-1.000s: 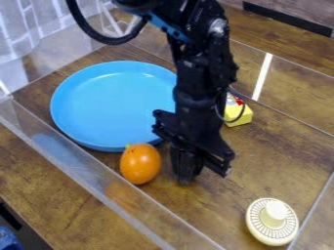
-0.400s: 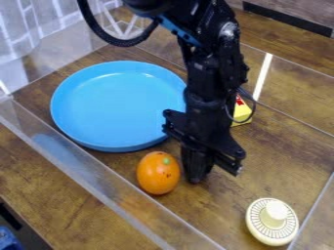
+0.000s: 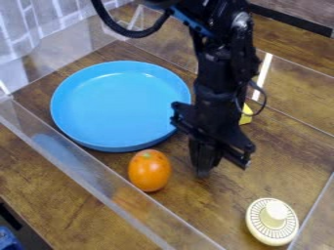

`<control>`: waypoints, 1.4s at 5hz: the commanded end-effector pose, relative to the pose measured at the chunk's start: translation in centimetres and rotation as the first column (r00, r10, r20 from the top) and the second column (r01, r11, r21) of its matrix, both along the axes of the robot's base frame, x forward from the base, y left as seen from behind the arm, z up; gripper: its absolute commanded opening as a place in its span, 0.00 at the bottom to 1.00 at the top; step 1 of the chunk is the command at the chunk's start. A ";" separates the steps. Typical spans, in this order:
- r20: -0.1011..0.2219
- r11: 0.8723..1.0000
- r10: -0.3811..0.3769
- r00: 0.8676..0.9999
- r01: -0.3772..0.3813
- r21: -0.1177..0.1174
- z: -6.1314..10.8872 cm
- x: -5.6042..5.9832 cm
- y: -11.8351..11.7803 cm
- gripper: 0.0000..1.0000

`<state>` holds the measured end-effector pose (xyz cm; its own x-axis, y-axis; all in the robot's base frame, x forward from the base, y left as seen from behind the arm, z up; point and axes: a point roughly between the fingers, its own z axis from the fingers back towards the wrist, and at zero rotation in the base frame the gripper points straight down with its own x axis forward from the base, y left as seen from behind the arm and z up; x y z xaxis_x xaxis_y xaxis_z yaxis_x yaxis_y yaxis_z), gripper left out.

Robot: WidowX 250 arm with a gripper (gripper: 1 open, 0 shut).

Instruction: Remove the orange ball from inside the blue tray and put it on the table

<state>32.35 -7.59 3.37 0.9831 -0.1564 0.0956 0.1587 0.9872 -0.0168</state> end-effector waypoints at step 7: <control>0.073 1.000 -0.021 0.997 0.020 0.008 1.9 -0.2 -1.0 1.00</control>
